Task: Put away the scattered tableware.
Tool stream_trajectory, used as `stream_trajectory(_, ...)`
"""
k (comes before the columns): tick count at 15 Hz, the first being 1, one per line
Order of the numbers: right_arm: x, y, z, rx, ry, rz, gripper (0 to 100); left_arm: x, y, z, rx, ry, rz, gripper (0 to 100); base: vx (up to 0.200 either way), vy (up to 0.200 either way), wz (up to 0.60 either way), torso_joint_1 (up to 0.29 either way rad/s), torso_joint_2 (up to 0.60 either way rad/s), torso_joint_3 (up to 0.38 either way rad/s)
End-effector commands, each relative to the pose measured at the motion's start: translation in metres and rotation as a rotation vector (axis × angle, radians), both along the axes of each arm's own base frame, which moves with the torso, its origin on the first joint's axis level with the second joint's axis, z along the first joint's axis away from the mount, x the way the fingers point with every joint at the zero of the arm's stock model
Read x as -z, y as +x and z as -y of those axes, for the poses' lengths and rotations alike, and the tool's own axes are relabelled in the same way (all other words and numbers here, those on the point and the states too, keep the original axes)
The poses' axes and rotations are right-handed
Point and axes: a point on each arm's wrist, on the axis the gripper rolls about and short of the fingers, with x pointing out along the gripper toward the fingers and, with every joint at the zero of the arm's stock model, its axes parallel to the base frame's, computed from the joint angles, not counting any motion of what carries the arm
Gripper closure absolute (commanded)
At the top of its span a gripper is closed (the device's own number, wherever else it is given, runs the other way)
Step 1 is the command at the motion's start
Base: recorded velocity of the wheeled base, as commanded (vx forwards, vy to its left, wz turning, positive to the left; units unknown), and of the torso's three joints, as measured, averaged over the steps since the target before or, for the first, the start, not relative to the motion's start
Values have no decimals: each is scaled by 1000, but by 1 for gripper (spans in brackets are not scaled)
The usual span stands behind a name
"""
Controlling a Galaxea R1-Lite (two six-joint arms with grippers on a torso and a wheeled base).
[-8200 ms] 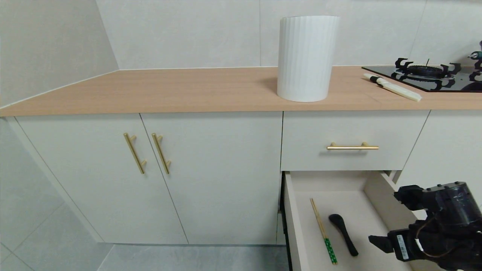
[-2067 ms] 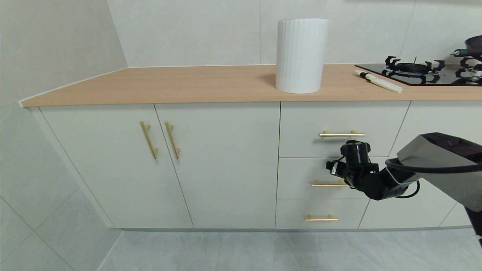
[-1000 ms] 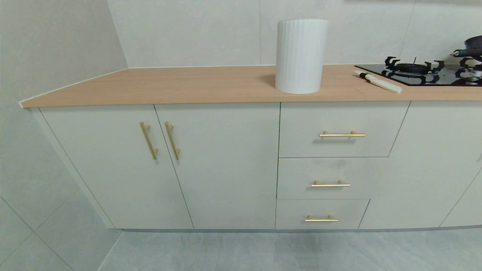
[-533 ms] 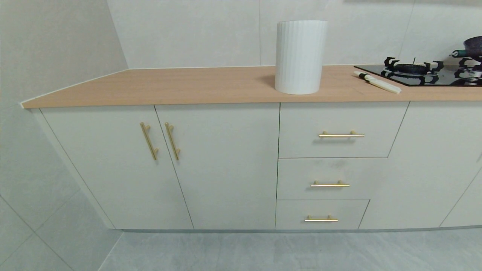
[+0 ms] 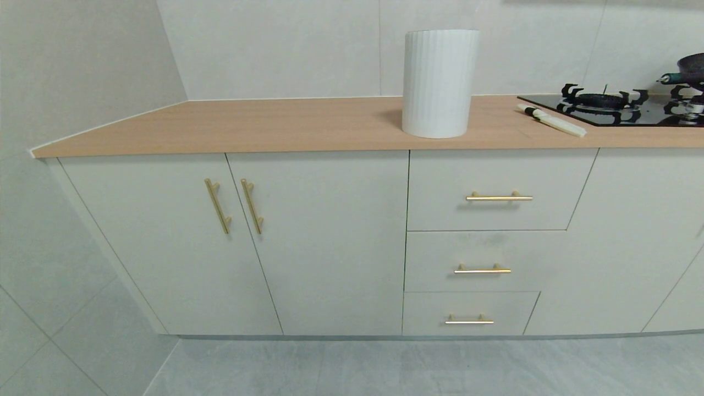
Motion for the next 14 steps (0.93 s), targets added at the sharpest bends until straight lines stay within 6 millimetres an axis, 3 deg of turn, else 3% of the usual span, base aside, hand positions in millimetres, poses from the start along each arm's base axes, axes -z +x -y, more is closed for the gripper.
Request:
stream_trajectory(1, 18, 5, -1, -37, -16, -75, 0, 0, 0, 0, -1, -1, 0, 0, 0, 0, 0, 0, 0, 0)
stream_trajectory(14, 25, 6, -4, -168, -37, -140, 0, 0, 0, 0, -1, 5, -1, 0, 0, 0, 0, 0, 0, 0)
